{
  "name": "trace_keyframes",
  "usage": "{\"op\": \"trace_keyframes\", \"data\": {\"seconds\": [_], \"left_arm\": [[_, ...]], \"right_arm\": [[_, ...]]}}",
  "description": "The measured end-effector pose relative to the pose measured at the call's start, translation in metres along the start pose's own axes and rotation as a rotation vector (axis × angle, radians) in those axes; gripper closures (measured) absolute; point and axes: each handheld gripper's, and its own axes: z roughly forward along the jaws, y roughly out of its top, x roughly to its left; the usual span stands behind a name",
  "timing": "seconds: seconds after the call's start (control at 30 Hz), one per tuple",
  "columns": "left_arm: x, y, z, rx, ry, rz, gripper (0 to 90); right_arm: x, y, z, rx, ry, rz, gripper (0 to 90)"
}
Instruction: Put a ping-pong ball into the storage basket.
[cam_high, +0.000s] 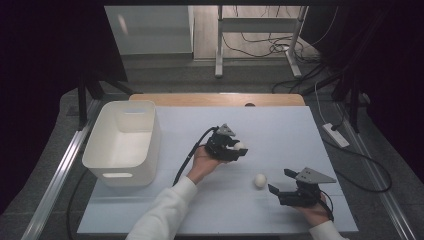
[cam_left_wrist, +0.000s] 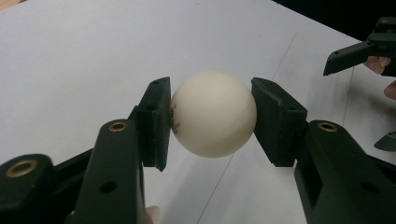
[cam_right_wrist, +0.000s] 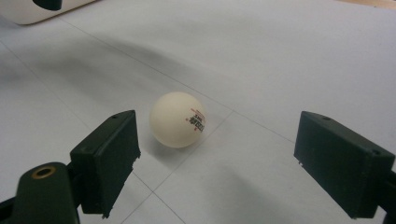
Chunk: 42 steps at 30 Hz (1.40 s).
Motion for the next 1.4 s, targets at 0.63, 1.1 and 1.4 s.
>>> {"op": "trace_keyframes", "data": {"seconds": [0.63,1.1,1.4], "left_arm": [[0.000,-0.006,-0.016,-0.023,0.006,0.006,50.9],[0.000,-0.008,-0.033,-0.060,0.012,-0.002,50.9],[-0.001,-0.007,-0.042,-0.085,0.009,-0.010,51.0]], "right_arm": [[0.000,0.000,0.000,-0.002,0.000,-0.003,13.8],[0.000,0.000,0.000,-0.002,0.001,-0.006,13.8],[0.000,0.001,0.000,-0.005,0.002,-0.006,13.8]]}}
